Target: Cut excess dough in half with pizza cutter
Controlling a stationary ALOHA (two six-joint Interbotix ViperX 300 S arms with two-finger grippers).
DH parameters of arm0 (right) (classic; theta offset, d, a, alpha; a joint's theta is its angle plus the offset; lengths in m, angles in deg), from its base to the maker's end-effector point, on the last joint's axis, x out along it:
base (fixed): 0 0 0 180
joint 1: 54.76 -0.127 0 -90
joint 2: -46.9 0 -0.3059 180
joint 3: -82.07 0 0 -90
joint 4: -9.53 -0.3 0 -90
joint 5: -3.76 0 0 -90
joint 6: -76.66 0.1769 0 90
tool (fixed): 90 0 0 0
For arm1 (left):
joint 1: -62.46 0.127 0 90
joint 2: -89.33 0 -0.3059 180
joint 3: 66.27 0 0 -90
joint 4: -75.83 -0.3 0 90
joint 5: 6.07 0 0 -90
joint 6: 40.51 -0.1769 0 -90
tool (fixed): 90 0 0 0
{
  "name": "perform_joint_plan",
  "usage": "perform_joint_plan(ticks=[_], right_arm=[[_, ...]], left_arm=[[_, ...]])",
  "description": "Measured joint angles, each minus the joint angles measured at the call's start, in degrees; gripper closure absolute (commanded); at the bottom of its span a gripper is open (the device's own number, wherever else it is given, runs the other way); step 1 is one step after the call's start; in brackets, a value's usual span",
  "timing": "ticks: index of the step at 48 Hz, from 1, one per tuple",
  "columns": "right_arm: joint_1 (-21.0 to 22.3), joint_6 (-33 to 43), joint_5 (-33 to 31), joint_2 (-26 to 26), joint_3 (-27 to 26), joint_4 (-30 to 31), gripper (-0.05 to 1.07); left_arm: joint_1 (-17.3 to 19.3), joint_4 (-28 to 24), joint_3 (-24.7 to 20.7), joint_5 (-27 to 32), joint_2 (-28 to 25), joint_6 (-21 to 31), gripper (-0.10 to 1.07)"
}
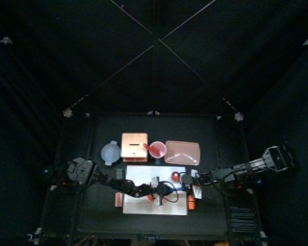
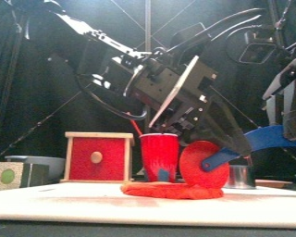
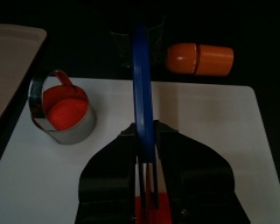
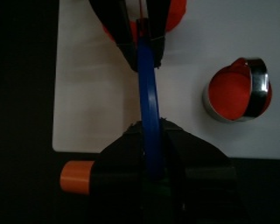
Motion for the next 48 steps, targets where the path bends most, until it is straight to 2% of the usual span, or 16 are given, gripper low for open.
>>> perform_joint_plan(ticks=[28, 40, 48], right_arm=[[-0.09, 0.18, -6.15, 8.35, 1.93, -2.37, 0.63], [0.0, 0.18, -8.53, 12.83, 1.58, -2.99, 0.63], [0.0, 0.26, -9.32, 14.33, 1.23, -4.22, 0.63]], left_arm=[[1.49, -6.68, -4.48, 0.7, -1.76, 0.09, 0.45], [2.02, -10.63, -3.6, 0.88, 1.41, 0.18, 0.43], [2.02, -13.62, -2.02, 0.26, 3.78, 0.09, 0.33]])
